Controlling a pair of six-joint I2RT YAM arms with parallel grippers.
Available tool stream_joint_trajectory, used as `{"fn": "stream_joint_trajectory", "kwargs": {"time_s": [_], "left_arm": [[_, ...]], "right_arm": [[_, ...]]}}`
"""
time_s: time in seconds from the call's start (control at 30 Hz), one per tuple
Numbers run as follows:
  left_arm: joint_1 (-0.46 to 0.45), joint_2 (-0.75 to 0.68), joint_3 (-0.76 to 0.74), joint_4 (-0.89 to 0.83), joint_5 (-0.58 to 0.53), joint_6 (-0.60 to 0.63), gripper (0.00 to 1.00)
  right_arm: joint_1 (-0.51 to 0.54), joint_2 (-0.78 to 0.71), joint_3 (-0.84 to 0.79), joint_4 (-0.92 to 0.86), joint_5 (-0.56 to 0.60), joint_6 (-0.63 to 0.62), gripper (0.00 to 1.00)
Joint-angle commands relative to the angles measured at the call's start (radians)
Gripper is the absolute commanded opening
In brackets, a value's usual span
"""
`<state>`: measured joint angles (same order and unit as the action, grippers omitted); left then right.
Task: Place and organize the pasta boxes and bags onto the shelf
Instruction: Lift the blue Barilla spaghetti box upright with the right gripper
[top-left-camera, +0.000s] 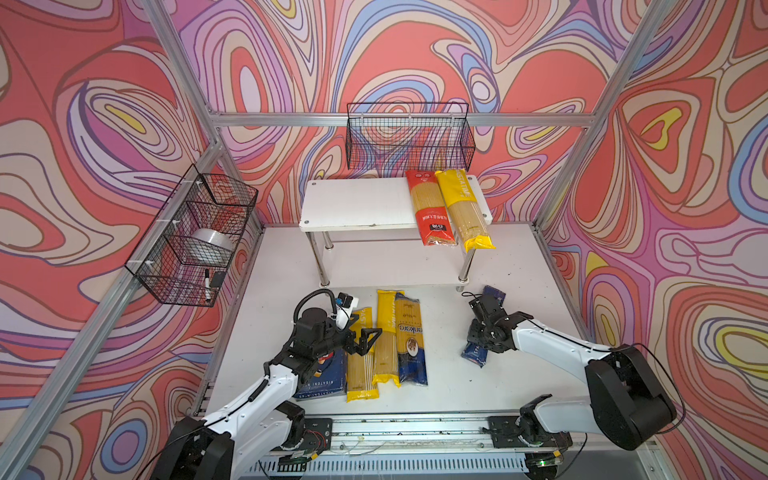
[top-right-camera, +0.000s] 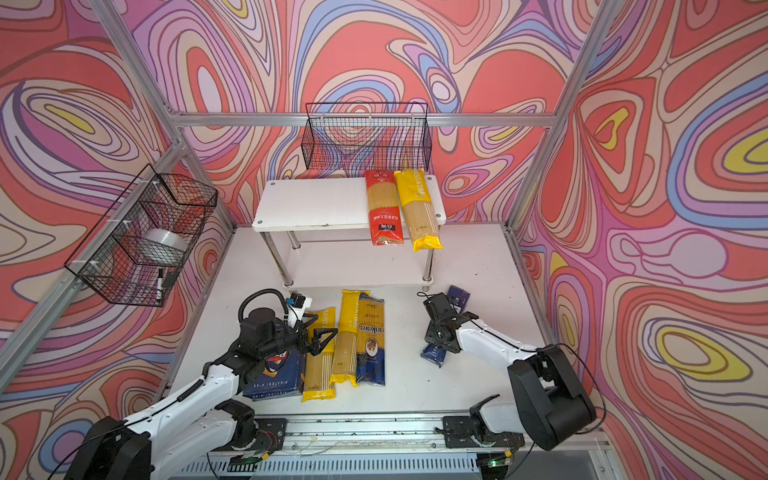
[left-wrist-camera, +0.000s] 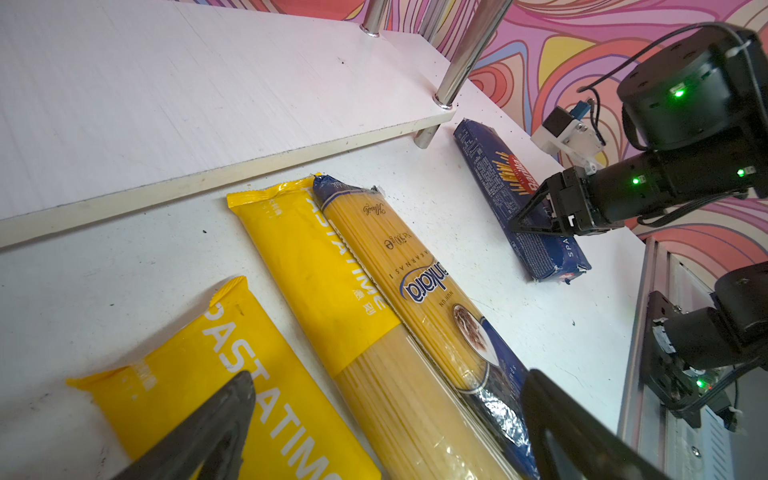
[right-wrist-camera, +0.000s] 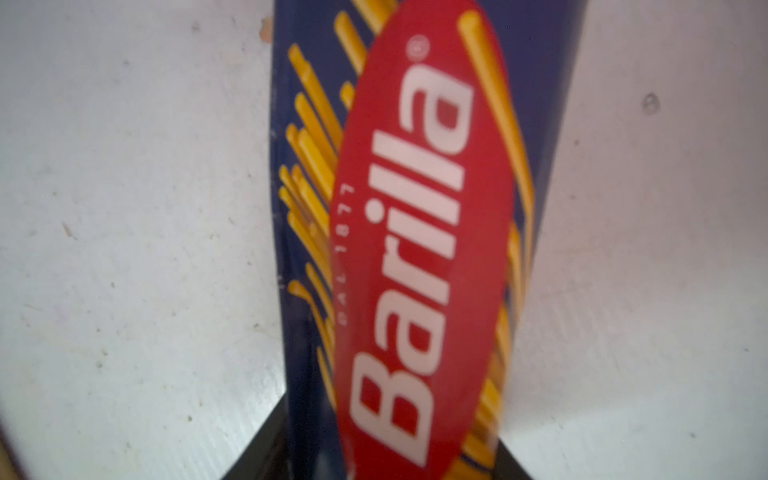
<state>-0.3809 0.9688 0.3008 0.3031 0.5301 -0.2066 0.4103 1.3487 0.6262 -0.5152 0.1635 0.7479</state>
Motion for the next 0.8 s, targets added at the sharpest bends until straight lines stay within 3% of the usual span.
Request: {"fn": "stream_joint_trajectory", "kwargs": {"time_s": [0.0, 0.33, 0.53, 0.77], "left_arm": [[-0.004, -0.01, -0.011, 0.005, -0.005, -0.004, 1.0], [-0.004, -0.009, -0.012, 0.013, -0.016, -0.004, 1.0], [-0.005, -0.017, -0.003, -0.014, -0.028, -0.006, 1.0], [-0.005, -0.097, -0.034, -0.031, -0.119, -0.015, 1.0]], "right_arm": [[0.018, -0.004, -0.039, -0.035, -0.065, -0.001, 0.43], [0.034, -0.097, -0.013, -0.077, -0.047, -0.024, 0.28], [0.042, -0.134, 0.056, -0.132, -0.074, -0.071, 0.25], [0.077, -0.176, 0.129, -0.182, -0.108, -0.1, 0.22]]}}
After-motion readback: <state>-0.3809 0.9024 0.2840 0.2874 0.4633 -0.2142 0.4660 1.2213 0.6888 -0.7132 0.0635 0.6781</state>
